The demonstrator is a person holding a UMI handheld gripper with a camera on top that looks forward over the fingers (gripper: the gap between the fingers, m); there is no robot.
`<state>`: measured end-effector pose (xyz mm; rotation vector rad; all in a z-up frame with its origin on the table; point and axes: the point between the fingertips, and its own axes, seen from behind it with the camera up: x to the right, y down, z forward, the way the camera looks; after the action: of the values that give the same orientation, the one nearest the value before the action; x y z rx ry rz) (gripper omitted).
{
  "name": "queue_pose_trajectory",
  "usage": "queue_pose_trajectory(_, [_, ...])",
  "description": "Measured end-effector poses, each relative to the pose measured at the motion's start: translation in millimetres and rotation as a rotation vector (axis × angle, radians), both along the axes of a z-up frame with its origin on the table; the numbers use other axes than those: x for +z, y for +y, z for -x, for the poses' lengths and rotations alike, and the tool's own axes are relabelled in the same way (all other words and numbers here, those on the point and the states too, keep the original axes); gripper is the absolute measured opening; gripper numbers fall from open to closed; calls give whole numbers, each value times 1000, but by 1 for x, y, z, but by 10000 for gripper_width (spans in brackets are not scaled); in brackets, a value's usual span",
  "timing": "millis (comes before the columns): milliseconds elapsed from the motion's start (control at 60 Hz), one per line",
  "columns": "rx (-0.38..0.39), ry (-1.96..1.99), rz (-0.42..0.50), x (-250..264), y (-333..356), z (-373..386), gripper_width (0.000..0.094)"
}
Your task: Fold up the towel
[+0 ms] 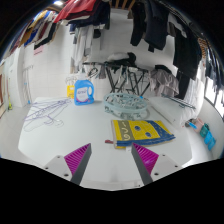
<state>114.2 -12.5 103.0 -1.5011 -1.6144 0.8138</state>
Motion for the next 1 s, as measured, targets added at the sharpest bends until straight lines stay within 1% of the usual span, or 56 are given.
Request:
queue_pose_trajectory(350, [42,-60,23,-82,24,142,854])
queue_pose_trajectory(417, [53,-84,17,-95,26,162,842])
queue_pose_trajectory(467, [57,-108,13,-107,27,172,817])
queue_pose_trajectory(517, [65,-137,17,-118,27,174,760])
queue_pose_trajectory(533, [70,-124,34,-115,24,177,721])
queue_pose_trajectory(567, [76,-132,43,-117,23,178,620])
queue_pose_trajectory(600, [82,-133,32,-118,23,179,500])
queue_pose_trajectory(633, [79,-135,-10,-118,26,180,175])
queue_pose_trajectory(650, [55,-131,-52,-119,35,182,11])
queue_pose_trajectory(667, [40,-128,-76,-112,48,179,27])
queue_pose_trajectory(683, [26,-139,-87,-116,45,180,24])
queue_pose_trajectory(750, [37,-164,-111,-117,44,174,12])
queue_pose_trajectory(867, [30,-222,42,-113,21,160,8])
queue_pose_trajectory(1000, [31,-195,141,-71,24,149,8])
